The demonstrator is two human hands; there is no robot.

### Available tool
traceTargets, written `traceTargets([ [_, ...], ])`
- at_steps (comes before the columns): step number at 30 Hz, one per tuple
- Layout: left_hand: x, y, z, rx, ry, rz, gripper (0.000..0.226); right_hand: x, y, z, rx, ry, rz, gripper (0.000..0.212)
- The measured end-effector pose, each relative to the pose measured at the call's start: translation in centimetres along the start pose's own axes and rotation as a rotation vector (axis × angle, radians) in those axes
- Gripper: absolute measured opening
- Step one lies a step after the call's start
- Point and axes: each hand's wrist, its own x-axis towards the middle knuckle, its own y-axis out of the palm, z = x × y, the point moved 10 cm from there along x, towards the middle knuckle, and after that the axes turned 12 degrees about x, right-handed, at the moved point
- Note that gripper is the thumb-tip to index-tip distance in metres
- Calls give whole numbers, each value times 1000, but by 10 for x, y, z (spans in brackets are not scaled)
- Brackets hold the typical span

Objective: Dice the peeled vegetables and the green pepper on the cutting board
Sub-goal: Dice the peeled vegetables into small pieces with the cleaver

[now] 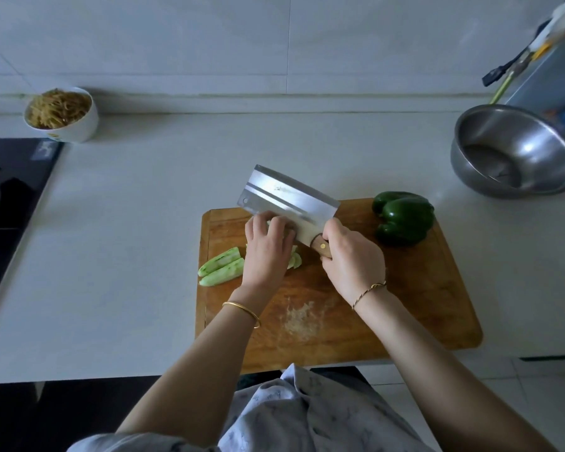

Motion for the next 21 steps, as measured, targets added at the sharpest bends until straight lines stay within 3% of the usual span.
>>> traceTargets([
  [5, -9, 9, 18, 18, -31, 144, 20, 1, -6, -9, 43, 27, -30, 32],
  [11, 1, -32, 65, 10, -198, -7, 22, 1, -4, -9, 239, 76, -31, 36],
  [16, -9, -24, 103, 84, -342, 248, 38, 0, 20, 5, 611, 199, 111, 43],
  [19, -17, -21, 107, 121, -309, 364, 45, -7, 42, 18, 866, 254, 222, 21],
  [21, -22, -18, 107, 182, -278, 445, 58, -12, 51, 24, 869, 254, 265, 13],
])
